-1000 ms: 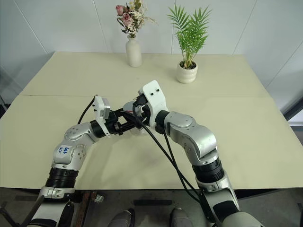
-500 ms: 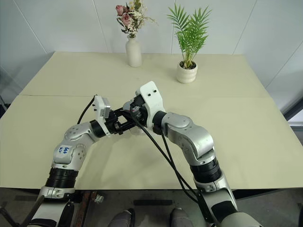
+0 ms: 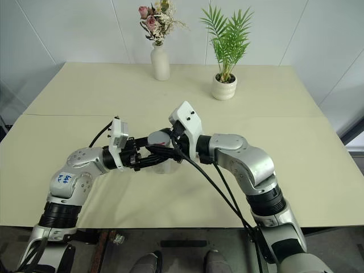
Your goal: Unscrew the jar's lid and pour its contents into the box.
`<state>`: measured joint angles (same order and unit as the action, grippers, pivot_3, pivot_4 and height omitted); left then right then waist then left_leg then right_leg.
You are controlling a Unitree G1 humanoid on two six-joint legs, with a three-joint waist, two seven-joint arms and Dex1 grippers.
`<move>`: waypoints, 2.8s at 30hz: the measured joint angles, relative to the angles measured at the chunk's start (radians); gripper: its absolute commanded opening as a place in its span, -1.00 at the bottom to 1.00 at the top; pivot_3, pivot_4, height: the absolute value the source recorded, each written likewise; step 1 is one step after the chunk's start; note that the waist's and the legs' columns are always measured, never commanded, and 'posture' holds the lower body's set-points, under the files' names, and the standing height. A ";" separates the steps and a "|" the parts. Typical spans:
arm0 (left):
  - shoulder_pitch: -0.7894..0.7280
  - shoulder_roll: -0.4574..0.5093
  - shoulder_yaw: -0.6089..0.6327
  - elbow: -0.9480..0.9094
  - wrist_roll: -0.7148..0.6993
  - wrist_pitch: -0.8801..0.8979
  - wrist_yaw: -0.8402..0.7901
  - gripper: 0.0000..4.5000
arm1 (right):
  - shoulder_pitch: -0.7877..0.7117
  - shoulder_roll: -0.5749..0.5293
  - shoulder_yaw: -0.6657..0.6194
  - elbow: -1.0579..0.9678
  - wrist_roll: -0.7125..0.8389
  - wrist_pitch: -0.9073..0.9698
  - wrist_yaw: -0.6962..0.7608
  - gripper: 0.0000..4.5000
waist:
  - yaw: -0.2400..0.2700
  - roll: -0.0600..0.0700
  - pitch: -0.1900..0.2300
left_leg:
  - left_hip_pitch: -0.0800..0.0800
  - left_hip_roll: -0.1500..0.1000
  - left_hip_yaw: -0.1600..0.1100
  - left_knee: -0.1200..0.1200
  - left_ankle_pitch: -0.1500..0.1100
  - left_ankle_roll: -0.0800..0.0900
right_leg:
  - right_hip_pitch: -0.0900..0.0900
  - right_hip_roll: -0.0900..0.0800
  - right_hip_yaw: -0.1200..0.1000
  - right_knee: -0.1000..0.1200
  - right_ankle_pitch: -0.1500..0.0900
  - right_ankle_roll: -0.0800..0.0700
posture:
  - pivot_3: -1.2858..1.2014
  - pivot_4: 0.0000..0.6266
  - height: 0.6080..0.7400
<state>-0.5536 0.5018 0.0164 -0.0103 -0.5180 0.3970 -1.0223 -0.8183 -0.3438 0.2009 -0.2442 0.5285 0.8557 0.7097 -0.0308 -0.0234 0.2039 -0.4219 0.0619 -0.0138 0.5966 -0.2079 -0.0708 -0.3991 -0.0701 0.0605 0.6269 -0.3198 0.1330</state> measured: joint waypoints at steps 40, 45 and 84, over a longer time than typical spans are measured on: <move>0.030 0.002 -0.038 -0.054 -0.141 0.059 -0.321 0.22 | -0.119 -0.065 0.065 0.221 0.022 -0.227 0.709 0.16 | 0.000 0.000 0.000 | 0.000 0.003 -0.001 0.002 0.000 0.000 | 0.000 0.005 0.002 0.002 0.000 -0.001 | 0.03 -0.52 1.00; 0.037 0.013 -0.055 -0.034 -0.129 0.016 -0.369 0.22 | -0.119 -0.056 0.083 0.221 0.016 -0.224 0.719 0.16 | 0.001 0.000 0.000 | 0.000 0.003 -0.001 0.003 0.000 0.000 | 0.000 0.005 0.002 0.003 0.000 -0.001 | 0.03 -0.52 1.00; 0.087 -0.048 0.010 -0.010 -0.062 -0.111 -0.151 0.22 | 0.088 -0.099 -0.130 -0.078 0.079 -0.176 0.335 0.98 | 0.003 -0.001 0.001 | 0.000 0.004 -0.002 0.009 0.000 -0.001 | -0.001 0.006 0.002 0.010 -0.001 -0.003 | 0.03 -0.52 1.00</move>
<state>-0.4665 0.4534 0.0267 -0.0200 -0.5802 0.2864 -1.1733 -0.7306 -0.4432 0.0710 -0.3221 0.6077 0.6798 1.0451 -0.0279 -0.0240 0.2054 -0.4219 0.0663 -0.0160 0.6058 -0.2083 -0.0715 -0.3996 -0.0636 0.0629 0.6365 -0.3211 0.1300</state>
